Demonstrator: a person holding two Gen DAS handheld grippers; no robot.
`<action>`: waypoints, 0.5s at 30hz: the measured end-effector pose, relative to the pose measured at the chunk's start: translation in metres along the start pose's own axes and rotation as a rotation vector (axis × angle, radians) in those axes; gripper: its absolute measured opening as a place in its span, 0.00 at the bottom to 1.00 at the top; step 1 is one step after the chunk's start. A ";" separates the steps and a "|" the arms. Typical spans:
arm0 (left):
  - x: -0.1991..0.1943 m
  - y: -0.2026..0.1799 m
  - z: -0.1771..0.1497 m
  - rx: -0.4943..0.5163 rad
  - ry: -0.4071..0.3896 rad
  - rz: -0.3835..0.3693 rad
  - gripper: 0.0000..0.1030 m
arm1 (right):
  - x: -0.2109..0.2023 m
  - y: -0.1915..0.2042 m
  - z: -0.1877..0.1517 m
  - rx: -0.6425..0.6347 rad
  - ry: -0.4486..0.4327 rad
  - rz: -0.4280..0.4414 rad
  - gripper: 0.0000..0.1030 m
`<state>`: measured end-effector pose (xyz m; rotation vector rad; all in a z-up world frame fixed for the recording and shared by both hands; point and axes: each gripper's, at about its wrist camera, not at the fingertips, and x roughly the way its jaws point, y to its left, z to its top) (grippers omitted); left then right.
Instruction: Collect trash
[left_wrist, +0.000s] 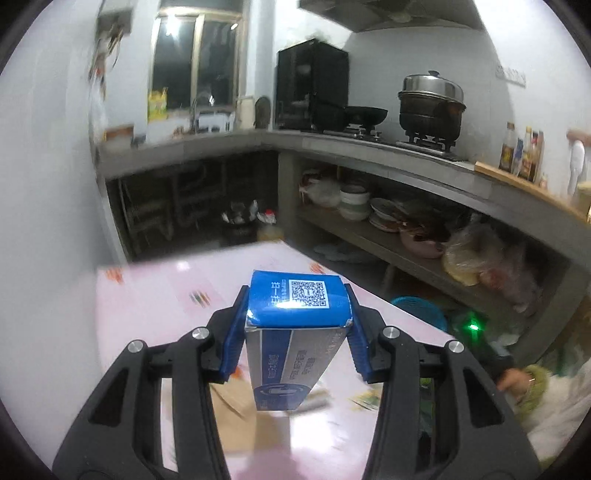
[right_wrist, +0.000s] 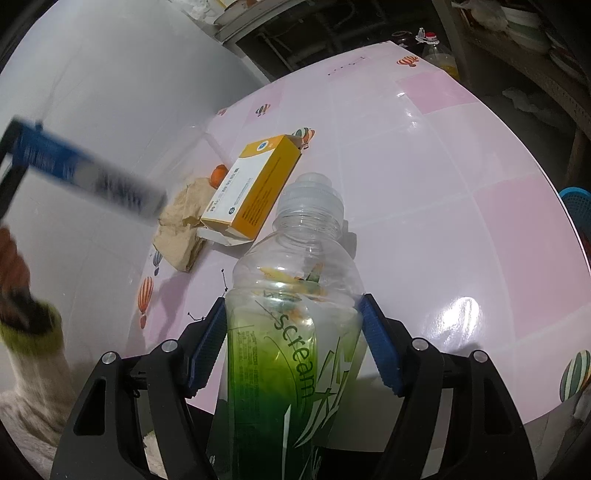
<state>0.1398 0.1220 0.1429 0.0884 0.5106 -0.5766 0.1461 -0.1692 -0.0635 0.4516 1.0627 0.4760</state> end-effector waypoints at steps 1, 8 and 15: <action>0.001 -0.002 -0.010 -0.024 -0.001 -0.003 0.44 | 0.000 -0.001 0.000 -0.001 0.000 0.000 0.68; 0.008 -0.009 -0.083 -0.158 0.002 0.012 0.45 | 0.000 -0.002 0.001 -0.003 0.003 -0.001 0.68; 0.012 -0.022 -0.106 -0.132 0.015 0.054 0.45 | 0.002 0.001 0.001 -0.006 0.000 -0.010 0.68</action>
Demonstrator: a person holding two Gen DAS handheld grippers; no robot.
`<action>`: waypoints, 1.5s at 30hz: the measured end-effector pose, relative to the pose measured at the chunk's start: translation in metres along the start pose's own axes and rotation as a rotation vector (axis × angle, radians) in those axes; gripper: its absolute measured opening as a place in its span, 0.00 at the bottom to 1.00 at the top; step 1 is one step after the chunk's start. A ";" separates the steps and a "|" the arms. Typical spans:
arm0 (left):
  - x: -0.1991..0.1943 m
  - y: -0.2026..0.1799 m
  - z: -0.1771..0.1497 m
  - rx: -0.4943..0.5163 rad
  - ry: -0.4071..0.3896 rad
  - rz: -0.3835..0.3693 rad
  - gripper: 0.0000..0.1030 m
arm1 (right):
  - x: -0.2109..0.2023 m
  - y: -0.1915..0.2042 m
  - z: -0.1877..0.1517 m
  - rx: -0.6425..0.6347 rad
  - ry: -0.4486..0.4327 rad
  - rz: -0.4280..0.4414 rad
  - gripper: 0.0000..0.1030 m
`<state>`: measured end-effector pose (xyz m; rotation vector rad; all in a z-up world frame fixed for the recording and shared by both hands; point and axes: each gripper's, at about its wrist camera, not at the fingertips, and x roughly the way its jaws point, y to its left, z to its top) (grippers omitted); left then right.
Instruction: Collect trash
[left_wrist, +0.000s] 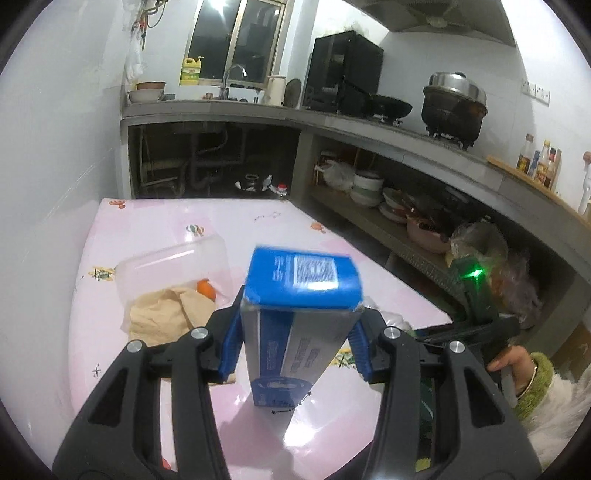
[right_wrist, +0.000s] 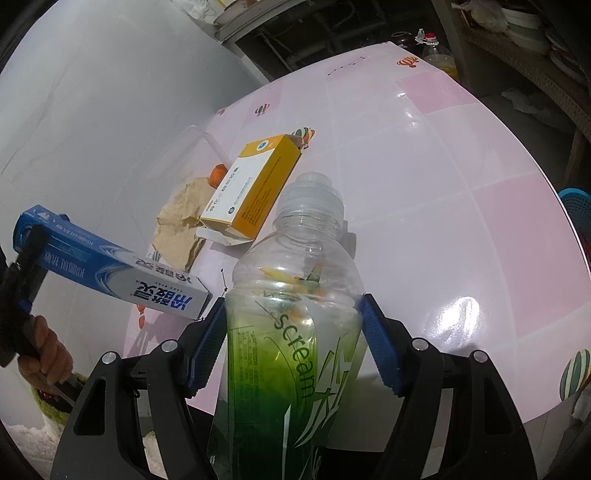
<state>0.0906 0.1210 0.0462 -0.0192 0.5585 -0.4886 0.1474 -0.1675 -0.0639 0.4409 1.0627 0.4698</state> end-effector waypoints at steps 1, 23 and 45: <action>0.003 -0.001 -0.003 0.007 0.008 0.002 0.45 | 0.000 0.000 0.000 0.000 -0.001 -0.002 0.68; 0.034 -0.009 -0.037 -0.012 0.033 0.056 0.44 | -0.008 -0.006 -0.002 0.024 -0.016 0.002 0.67; 0.035 -0.064 -0.014 0.089 0.015 -0.043 0.44 | -0.043 -0.012 -0.008 0.046 -0.081 0.037 0.67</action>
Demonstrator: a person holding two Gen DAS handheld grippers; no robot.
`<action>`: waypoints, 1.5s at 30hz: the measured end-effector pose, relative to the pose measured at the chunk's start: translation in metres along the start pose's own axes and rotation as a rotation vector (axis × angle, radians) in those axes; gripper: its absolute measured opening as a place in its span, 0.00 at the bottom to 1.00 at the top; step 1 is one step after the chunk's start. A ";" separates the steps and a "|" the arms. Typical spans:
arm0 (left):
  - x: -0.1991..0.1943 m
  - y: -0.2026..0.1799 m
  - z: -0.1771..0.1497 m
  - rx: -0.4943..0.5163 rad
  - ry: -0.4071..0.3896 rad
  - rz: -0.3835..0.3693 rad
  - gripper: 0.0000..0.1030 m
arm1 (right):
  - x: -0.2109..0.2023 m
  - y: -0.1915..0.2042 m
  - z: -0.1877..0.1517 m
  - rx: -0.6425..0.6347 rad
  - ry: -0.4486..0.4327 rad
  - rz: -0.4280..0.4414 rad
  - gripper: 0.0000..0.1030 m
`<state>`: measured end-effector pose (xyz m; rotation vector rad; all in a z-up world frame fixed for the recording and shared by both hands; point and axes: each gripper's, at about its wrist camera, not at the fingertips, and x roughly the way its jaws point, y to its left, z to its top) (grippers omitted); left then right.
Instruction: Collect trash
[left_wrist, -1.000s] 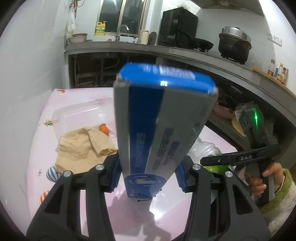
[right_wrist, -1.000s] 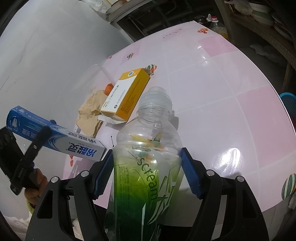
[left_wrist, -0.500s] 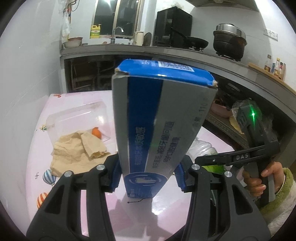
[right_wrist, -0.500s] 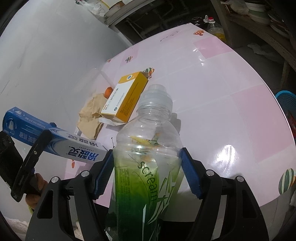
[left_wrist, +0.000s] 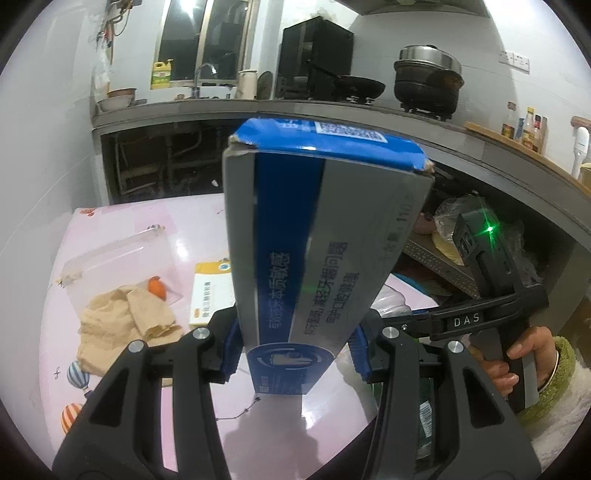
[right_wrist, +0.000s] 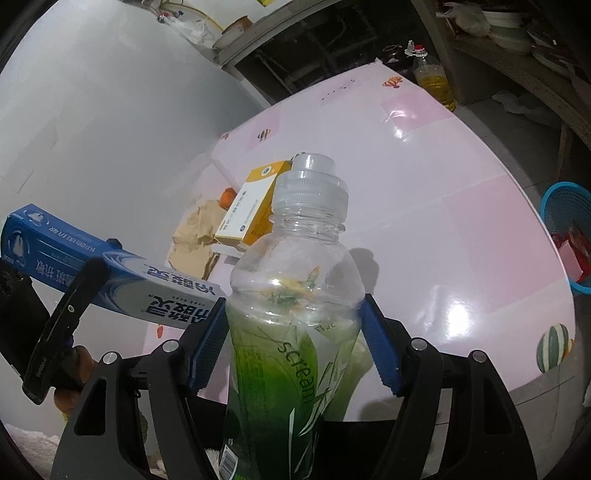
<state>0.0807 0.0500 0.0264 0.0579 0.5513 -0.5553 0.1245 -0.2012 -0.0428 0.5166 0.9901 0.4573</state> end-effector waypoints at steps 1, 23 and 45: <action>0.001 -0.002 0.002 0.005 -0.002 -0.007 0.44 | -0.003 -0.002 0.000 0.003 -0.005 0.002 0.67; 0.049 -0.076 0.043 0.097 0.013 -0.197 0.44 | -0.114 -0.060 -0.018 0.118 -0.229 -0.033 0.67; 0.286 -0.198 0.099 0.001 0.481 -0.391 0.43 | -0.144 -0.296 -0.075 0.682 -0.335 -0.064 0.67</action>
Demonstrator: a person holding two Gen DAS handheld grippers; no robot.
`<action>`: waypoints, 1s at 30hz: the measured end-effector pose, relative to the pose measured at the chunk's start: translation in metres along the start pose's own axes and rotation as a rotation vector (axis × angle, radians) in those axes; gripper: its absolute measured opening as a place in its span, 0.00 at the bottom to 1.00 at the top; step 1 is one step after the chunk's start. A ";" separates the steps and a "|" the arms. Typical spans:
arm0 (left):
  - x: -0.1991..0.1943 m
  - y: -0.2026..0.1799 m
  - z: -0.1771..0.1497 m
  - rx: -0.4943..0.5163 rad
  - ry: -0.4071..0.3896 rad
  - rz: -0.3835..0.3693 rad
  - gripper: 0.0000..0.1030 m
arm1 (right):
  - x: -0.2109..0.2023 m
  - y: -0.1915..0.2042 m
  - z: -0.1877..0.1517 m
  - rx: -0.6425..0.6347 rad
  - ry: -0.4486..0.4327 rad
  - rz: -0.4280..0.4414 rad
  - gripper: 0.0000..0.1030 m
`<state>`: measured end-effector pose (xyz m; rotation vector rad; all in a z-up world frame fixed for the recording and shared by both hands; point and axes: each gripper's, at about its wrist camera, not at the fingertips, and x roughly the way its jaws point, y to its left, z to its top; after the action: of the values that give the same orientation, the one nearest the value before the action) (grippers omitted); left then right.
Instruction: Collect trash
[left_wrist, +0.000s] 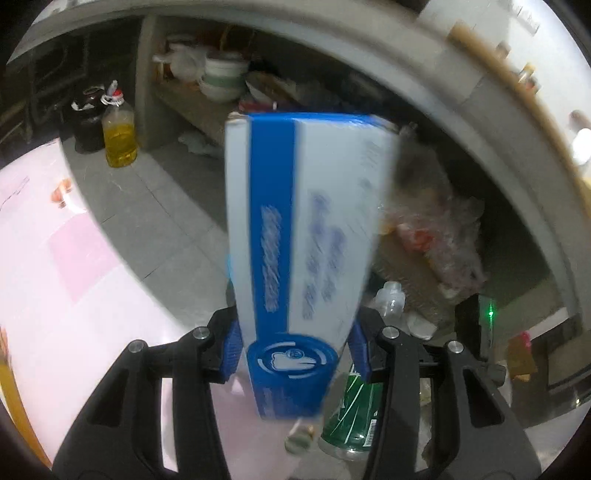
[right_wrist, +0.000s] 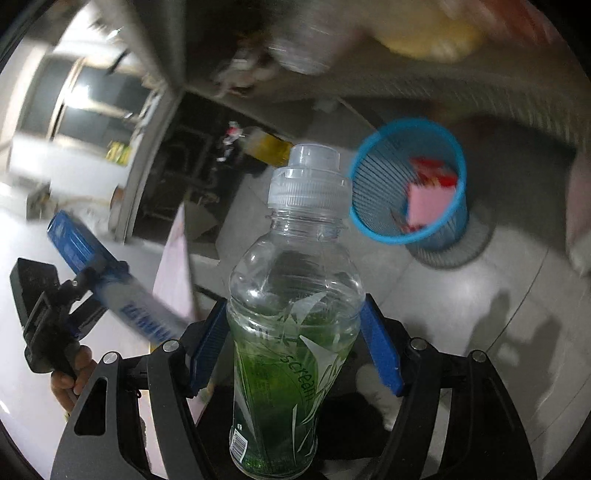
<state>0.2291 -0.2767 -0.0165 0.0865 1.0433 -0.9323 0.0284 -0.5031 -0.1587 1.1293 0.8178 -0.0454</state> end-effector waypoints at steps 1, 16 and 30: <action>0.017 -0.001 0.008 -0.008 0.042 -0.004 0.43 | 0.009 -0.014 0.006 0.042 0.013 0.003 0.67; 0.212 0.003 0.075 -0.042 0.367 0.061 0.43 | 0.125 -0.111 0.091 0.281 0.071 -0.038 0.67; 0.265 0.018 0.096 -0.099 0.377 0.101 0.66 | 0.178 -0.141 0.154 0.282 -0.089 -0.207 0.69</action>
<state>0.3544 -0.4738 -0.1746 0.2373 1.4185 -0.7867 0.1819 -0.6291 -0.3489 1.2931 0.8642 -0.3912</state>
